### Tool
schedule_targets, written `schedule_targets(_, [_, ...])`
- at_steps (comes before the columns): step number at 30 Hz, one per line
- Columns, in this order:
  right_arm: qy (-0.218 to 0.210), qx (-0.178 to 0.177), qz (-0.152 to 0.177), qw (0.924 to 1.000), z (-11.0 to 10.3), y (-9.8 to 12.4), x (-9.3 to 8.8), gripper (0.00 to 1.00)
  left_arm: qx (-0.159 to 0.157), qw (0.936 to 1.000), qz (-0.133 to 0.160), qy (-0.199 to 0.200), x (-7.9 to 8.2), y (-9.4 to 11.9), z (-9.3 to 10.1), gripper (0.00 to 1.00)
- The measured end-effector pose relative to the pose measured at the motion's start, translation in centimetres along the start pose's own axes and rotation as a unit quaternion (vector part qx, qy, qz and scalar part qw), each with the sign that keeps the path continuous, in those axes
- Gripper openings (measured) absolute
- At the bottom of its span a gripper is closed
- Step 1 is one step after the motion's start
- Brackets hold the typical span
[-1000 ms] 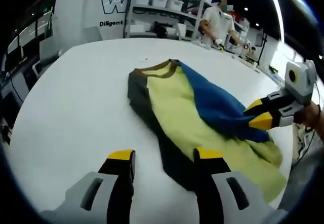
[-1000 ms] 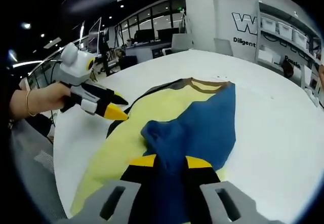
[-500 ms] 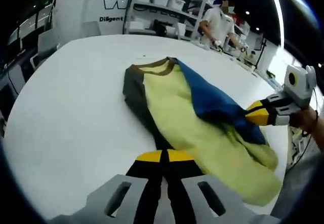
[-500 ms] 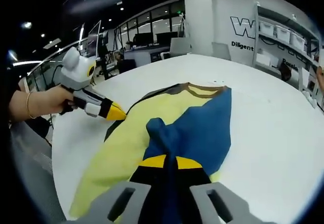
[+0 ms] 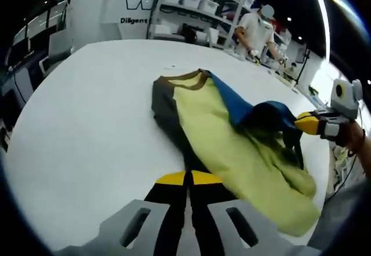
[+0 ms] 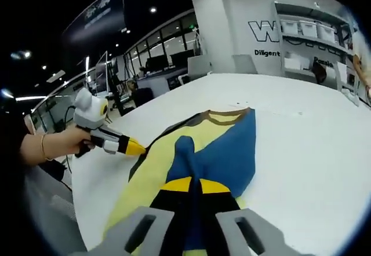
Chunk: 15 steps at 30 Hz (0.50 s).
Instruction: Fold the garment on the visible template until the final outline fits inside the template.
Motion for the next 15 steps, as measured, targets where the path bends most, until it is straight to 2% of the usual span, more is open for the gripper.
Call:
schedule_targets(7, [0.008, -0.059, 0.000, 0.9982, 2.4, 1.2, 0.5, 0.00, 0.001, 1.0000, 0.005, -0.004, 0.3, 0.6, -0.4, 0.00])
schedule_targets(15, [0.023, -0.129, -0.015, 0.9912, 6.5, 2.5, 0.9, 0.00, 0.008, 0.9999, 0.002, -0.012, 0.6, 1.0, -1.8, 0.00])
Point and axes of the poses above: the point that each gripper's makers call its tool centre point, and the gripper's own axes: y roughly backward along the fingers, z roughly to its right, x roughly out of its top, the point moved 6 cm from there along y, roughly backward along the fingers, and after that the axes turned 7 degrees about z, right-handed, at the moved point
